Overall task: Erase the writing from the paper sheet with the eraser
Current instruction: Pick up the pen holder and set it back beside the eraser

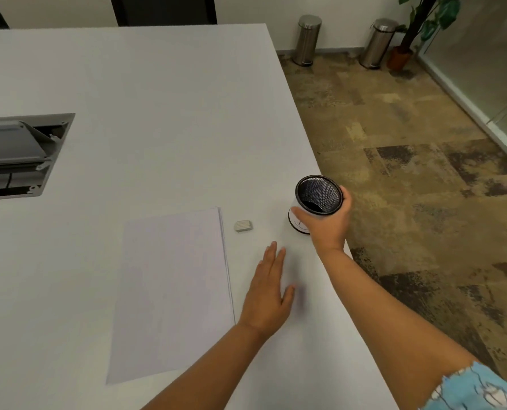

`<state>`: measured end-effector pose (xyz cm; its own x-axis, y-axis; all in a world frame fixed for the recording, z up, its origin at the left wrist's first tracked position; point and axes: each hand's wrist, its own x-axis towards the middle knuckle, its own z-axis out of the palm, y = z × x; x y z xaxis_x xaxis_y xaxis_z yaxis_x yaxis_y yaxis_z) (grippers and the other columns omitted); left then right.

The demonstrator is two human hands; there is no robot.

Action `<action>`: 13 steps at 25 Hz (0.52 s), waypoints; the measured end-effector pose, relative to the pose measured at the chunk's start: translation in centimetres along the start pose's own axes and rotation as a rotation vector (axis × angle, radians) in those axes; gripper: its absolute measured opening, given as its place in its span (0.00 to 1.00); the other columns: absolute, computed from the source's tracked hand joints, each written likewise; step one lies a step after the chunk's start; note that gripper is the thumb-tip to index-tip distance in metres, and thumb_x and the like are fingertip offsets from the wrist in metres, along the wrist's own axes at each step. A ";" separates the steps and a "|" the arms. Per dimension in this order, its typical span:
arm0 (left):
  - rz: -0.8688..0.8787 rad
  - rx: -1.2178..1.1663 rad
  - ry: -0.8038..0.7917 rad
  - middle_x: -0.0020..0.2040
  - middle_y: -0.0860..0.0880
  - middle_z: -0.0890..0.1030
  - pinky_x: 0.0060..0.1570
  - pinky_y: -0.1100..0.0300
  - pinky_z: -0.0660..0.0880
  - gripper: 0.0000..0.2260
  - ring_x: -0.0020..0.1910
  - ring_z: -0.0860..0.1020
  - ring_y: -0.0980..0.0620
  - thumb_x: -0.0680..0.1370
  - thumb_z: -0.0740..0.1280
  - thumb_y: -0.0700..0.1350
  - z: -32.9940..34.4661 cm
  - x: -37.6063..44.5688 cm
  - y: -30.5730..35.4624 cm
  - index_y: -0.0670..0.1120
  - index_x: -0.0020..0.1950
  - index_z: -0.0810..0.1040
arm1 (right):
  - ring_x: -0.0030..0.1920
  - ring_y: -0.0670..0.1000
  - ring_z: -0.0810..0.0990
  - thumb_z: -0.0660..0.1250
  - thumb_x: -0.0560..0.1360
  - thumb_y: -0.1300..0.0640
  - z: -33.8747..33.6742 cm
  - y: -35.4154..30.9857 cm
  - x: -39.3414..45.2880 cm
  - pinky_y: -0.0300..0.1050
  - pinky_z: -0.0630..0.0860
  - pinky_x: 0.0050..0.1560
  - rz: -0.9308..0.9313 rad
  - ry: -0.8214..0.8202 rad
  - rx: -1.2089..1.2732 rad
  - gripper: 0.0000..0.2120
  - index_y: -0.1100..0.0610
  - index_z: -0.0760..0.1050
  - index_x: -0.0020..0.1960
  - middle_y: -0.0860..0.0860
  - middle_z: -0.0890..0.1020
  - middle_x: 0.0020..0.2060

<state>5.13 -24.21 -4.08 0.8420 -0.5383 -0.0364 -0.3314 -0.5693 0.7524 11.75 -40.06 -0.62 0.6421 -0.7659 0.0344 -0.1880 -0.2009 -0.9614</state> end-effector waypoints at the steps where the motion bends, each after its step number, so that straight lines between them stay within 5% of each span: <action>1: -0.033 -0.037 0.026 0.74 0.60 0.43 0.72 0.66 0.45 0.28 0.73 0.43 0.62 0.81 0.59 0.49 -1.0 -0.2 -0.6 0.54 0.75 0.45 | 0.59 0.50 0.72 0.81 0.53 0.59 0.3 0.0 0.1 0.43 0.71 0.61 0.005 -0.004 -0.008 0.45 0.57 0.63 0.65 0.53 0.73 0.60; 6: -0.231 -0.087 0.197 0.77 0.52 0.53 0.68 0.69 0.48 0.27 0.75 0.52 0.55 0.80 0.61 0.44 -5.8 -1.2 -4.6 0.47 0.76 0.53 | 0.56 0.47 0.70 0.81 0.54 0.59 1.4 -0.1 0.3 0.38 0.68 0.57 0.030 0.010 -0.026 0.45 0.57 0.62 0.65 0.49 0.72 0.57; 13: -0.332 -0.065 0.249 0.77 0.50 0.54 0.68 0.65 0.50 0.27 0.76 0.53 0.53 0.80 0.60 0.43 -9.0 -1.4 -7.6 0.46 0.76 0.53 | 0.57 0.48 0.71 0.81 0.54 0.58 2.4 0.4 1.2 0.38 0.69 0.56 0.018 0.003 -0.057 0.44 0.55 0.62 0.64 0.52 0.73 0.60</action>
<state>10.25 -13.52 -3.80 0.9784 -0.1607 -0.1299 -0.0035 -0.6417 0.7670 14.26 -39.58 -1.58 0.6360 -0.7715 0.0176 -0.2422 -0.2213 -0.9446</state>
